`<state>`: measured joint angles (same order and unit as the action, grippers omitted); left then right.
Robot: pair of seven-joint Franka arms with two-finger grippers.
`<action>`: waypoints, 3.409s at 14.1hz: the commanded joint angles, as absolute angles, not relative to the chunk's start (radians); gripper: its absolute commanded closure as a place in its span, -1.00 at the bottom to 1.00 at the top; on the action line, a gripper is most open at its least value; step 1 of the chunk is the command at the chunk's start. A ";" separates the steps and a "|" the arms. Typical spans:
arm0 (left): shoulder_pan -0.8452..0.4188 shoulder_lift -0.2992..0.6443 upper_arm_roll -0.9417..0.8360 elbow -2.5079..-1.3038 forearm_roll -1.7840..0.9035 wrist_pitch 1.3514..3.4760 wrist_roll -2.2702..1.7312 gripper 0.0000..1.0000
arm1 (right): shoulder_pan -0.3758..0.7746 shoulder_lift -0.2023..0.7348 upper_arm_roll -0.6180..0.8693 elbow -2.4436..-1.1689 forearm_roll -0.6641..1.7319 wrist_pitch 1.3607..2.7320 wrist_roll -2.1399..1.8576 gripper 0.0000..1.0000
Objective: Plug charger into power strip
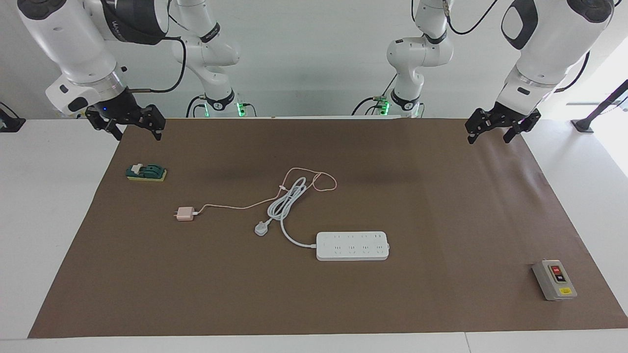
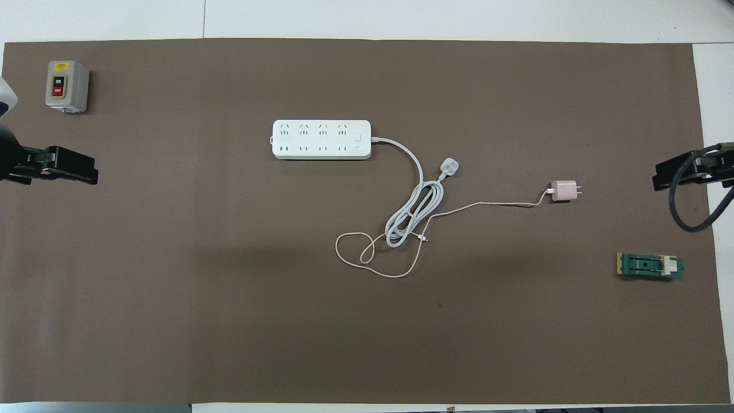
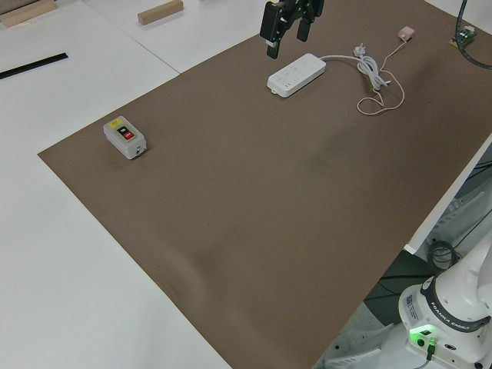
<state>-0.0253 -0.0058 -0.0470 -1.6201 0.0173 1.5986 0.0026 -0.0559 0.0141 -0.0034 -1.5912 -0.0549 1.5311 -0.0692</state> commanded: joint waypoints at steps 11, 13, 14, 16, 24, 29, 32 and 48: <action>-0.038 0.000 -0.040 -1.603 0.020 1.580 -0.003 -1.00 | -0.169 0.064 0.000 -1.615 0.076 1.503 0.084 -1.00; -0.038 0.000 -0.040 -1.601 0.020 1.580 -0.005 -1.00 | -0.179 0.107 0.000 -1.617 0.127 1.500 0.214 -1.00; -0.038 0.000 -0.040 -1.601 0.020 1.580 -0.003 -1.00 | -0.184 0.132 0.000 -1.617 0.168 1.502 0.295 -1.00; -0.040 0.000 -0.040 -1.601 0.020 1.580 -0.005 -1.00 | -0.199 0.179 0.000 -1.617 0.254 1.511 0.449 -1.00; -0.060 -0.011 -0.048 -1.563 0.017 1.569 -0.014 -1.00 | -0.314 0.368 -0.003 -1.712 0.600 1.718 0.738 -1.00; -0.063 -0.020 -0.054 -1.549 0.003 1.569 -0.011 -1.00 | -0.376 0.443 -0.003 -1.761 0.788 1.724 0.738 -1.00; -0.100 -0.005 -0.063 -1.580 -0.002 1.586 -0.005 -1.00 | -0.367 0.428 -0.003 -1.838 0.887 1.752 0.735 -1.00; -0.043 0.067 -0.058 -1.572 -0.326 1.623 -0.002 -1.00 | -0.362 0.512 -0.003 -1.947 0.931 1.922 0.468 -1.00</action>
<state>-0.0685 0.0559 -0.0566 -1.5731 -0.2425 1.6142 -0.0003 -0.3600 0.4738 -0.0068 -1.9426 0.8900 1.8846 0.5444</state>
